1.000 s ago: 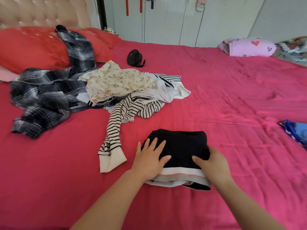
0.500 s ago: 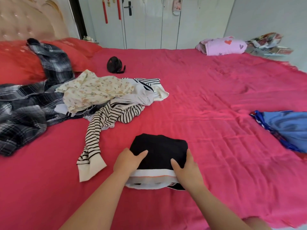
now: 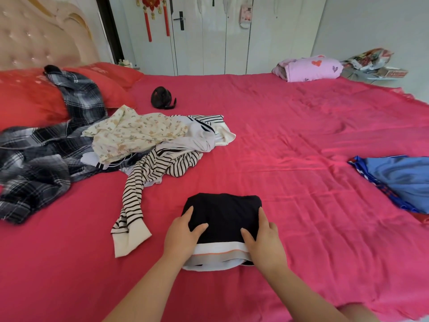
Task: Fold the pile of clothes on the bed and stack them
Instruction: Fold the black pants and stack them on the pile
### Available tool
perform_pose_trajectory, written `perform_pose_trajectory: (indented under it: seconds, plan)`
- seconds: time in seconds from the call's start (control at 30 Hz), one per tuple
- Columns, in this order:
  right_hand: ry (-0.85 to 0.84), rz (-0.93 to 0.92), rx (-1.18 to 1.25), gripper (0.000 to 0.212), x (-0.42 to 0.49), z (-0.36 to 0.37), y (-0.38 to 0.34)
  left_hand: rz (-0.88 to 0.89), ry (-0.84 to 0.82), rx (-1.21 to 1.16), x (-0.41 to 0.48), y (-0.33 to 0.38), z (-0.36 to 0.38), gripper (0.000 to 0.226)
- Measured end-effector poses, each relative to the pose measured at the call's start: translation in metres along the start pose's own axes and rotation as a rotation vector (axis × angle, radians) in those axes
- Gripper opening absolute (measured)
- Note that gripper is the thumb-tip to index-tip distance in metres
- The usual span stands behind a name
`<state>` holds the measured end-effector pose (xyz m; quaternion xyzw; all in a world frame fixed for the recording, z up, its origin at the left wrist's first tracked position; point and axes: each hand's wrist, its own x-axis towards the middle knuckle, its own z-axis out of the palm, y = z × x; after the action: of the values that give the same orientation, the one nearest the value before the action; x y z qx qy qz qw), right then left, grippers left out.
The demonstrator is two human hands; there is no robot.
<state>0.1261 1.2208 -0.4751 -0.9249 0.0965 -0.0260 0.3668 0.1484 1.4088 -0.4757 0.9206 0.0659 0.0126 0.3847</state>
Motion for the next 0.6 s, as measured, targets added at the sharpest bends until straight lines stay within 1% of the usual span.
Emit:
perform_pose_trajectory:
  seconds: [0.13, 0.27, 0.4, 0.6]
  plan:
    - [0.027, -0.025, -0.012, 0.073, 0.005, -0.018, 0.008, 0.005, 0.025, -0.051, -0.003, 0.02, 0.007, 0.066]
    - [0.08, -0.025, -0.024, 0.072, 0.015, -0.054, 0.029, 0.042, 0.017, -0.066, -0.002, 0.058, 0.026, 0.067]
    - [0.168, -0.009, -0.055, 0.073, 0.026, -0.102, 0.064, 0.07, -0.04, -0.121, -0.001, 0.107, 0.062, 0.066]
    - [0.241, 0.017, -0.077, 0.073, 0.044, -0.178, 0.124, 0.123, -0.097, -0.198, -0.002, 0.183, 0.13, 0.065]
